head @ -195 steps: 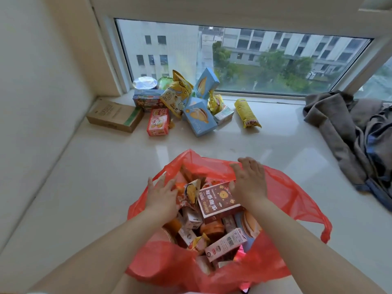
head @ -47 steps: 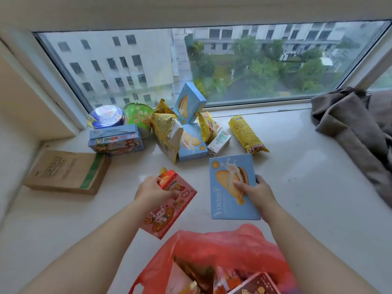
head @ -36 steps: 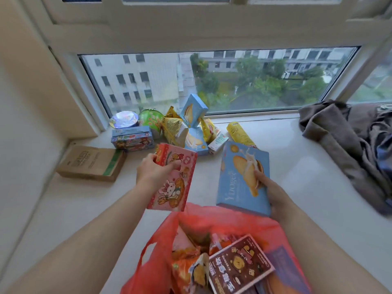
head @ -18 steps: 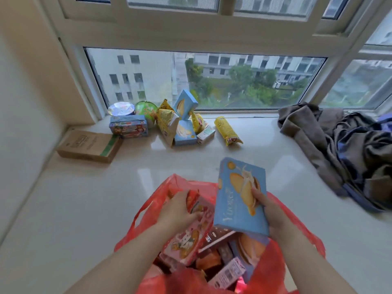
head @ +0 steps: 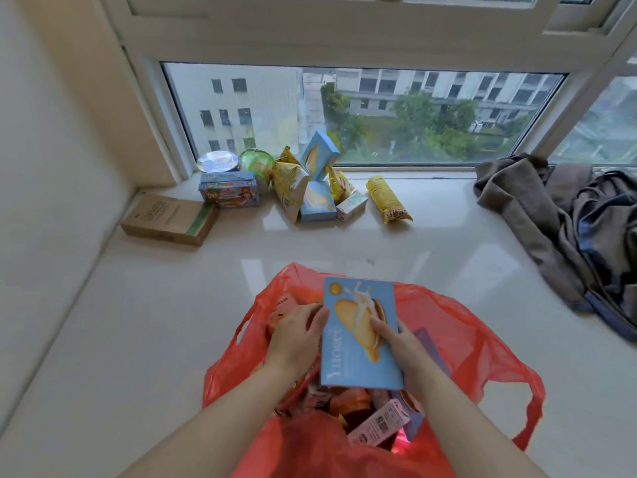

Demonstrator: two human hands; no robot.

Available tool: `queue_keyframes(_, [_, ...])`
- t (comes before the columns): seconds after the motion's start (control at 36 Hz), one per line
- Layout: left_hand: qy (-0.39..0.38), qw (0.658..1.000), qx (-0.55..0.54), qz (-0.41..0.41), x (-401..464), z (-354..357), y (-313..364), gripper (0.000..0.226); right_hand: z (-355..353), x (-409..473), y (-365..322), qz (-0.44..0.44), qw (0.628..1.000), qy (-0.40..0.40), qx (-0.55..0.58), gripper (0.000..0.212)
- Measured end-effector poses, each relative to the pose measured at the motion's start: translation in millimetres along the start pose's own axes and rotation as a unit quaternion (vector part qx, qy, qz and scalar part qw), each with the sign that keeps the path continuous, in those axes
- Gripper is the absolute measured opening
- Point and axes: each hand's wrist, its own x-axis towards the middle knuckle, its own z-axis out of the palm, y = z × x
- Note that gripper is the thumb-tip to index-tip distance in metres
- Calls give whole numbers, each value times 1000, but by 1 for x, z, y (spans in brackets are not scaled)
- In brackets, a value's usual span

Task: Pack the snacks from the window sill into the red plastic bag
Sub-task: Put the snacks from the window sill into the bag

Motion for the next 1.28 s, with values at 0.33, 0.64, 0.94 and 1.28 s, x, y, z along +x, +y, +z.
queue_keyframes(0.33, [-22,983,182,-16,4,3,4,45,2,3,2,-6,994,85,-66,39])
queue_keyframes(0.64, [-47,928,369,21,12,-10,-38,58,-22,-11,3,-6,843,20,-538,47])
queue_keyframes(0.94, [-49,893,441,78,24,-25,-48,58,3,-9,7,-58,737,103,-665,113])
queue_keyframes(1.28, [13,927,367,-76,20,-47,-74,43,27,-2,11,-148,575,-70,-802,84])
